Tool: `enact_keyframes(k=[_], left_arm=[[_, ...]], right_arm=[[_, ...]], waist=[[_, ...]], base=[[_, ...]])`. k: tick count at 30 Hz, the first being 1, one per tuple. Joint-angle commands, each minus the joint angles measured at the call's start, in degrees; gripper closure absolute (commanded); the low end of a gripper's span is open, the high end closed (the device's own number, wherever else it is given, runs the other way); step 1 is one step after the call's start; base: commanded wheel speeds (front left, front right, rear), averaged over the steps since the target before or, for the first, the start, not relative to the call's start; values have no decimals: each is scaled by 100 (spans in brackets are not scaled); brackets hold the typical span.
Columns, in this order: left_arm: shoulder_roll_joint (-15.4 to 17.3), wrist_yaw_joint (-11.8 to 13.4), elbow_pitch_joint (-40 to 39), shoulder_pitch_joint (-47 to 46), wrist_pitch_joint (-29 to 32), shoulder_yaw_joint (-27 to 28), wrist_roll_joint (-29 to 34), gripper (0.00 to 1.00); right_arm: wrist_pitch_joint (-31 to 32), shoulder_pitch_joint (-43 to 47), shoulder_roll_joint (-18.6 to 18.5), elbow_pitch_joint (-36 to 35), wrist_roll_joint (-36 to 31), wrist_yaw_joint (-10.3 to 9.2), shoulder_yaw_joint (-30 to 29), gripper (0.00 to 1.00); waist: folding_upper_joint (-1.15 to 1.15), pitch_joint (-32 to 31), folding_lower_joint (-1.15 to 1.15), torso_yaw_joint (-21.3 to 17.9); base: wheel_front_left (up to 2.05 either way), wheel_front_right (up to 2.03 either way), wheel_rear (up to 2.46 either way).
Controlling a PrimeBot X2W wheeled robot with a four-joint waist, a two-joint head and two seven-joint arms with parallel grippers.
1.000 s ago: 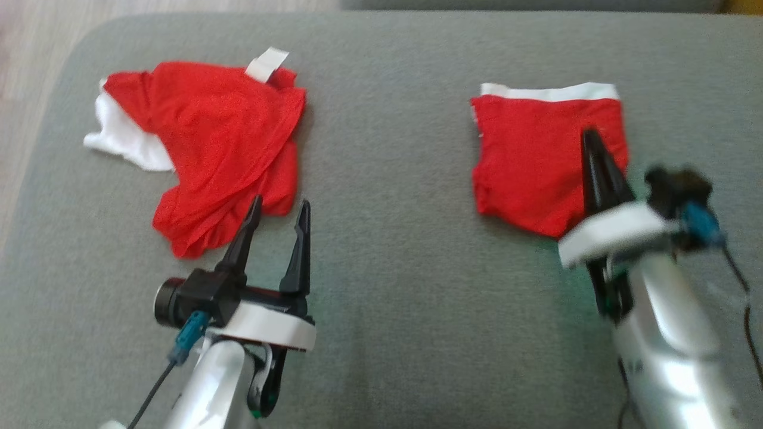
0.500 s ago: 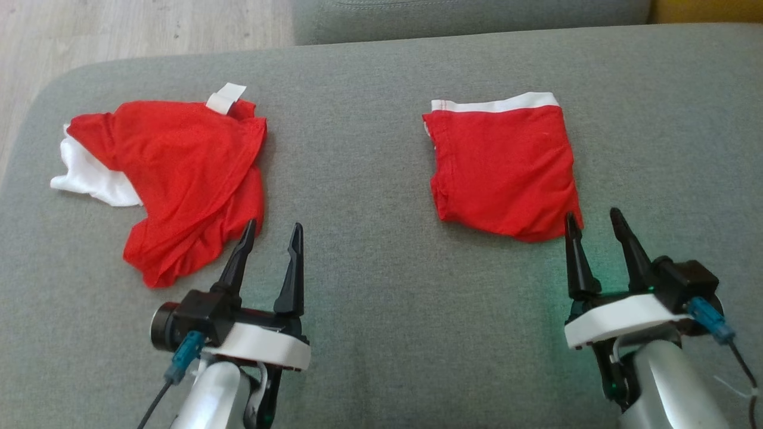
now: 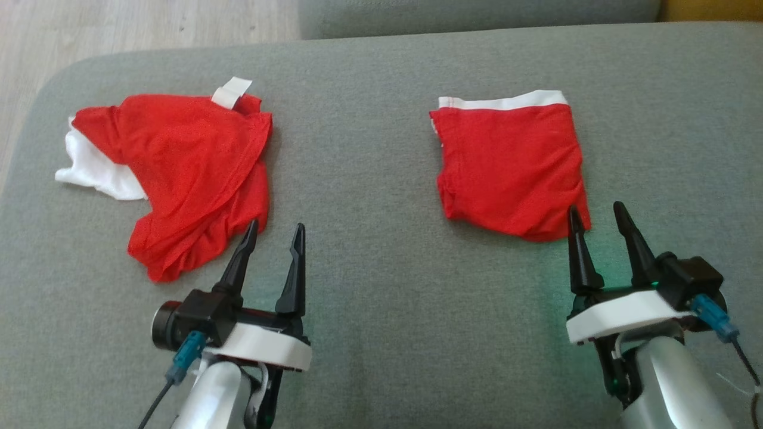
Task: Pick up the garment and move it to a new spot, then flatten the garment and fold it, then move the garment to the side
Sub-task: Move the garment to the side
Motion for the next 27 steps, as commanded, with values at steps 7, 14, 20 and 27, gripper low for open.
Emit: enact_keyframes(k=[7, 14, 20, 27], left_arm=[[16, -1, -180, -213, -46, 151, 5, 0], [16, -2, -167, -227, -46, 146, 8, 0], [16, -16, -190, -287, -46, 133, 40, 0], [16, -37, -137, -395, -46, 8, 17, 0]], right_arm=[[-62, -394, 10, -118, -134, 37, 2, 0], [-62, -500, 10, -48, -134, 37, -51, 0], [250, -960, 10, 232, -408, 37, -488, 0], [937, -1774, 10, 1103, -632, 37, -1224, 0]], waist=[[0, 162, 0, 170], [0, 198, 0, 217], [0, 305, 0, 259], [0, 505, 0, 428]], base=[[0, 0, 0], [0, 0, 0], [0, 0, 0], [0, 0, 0]])
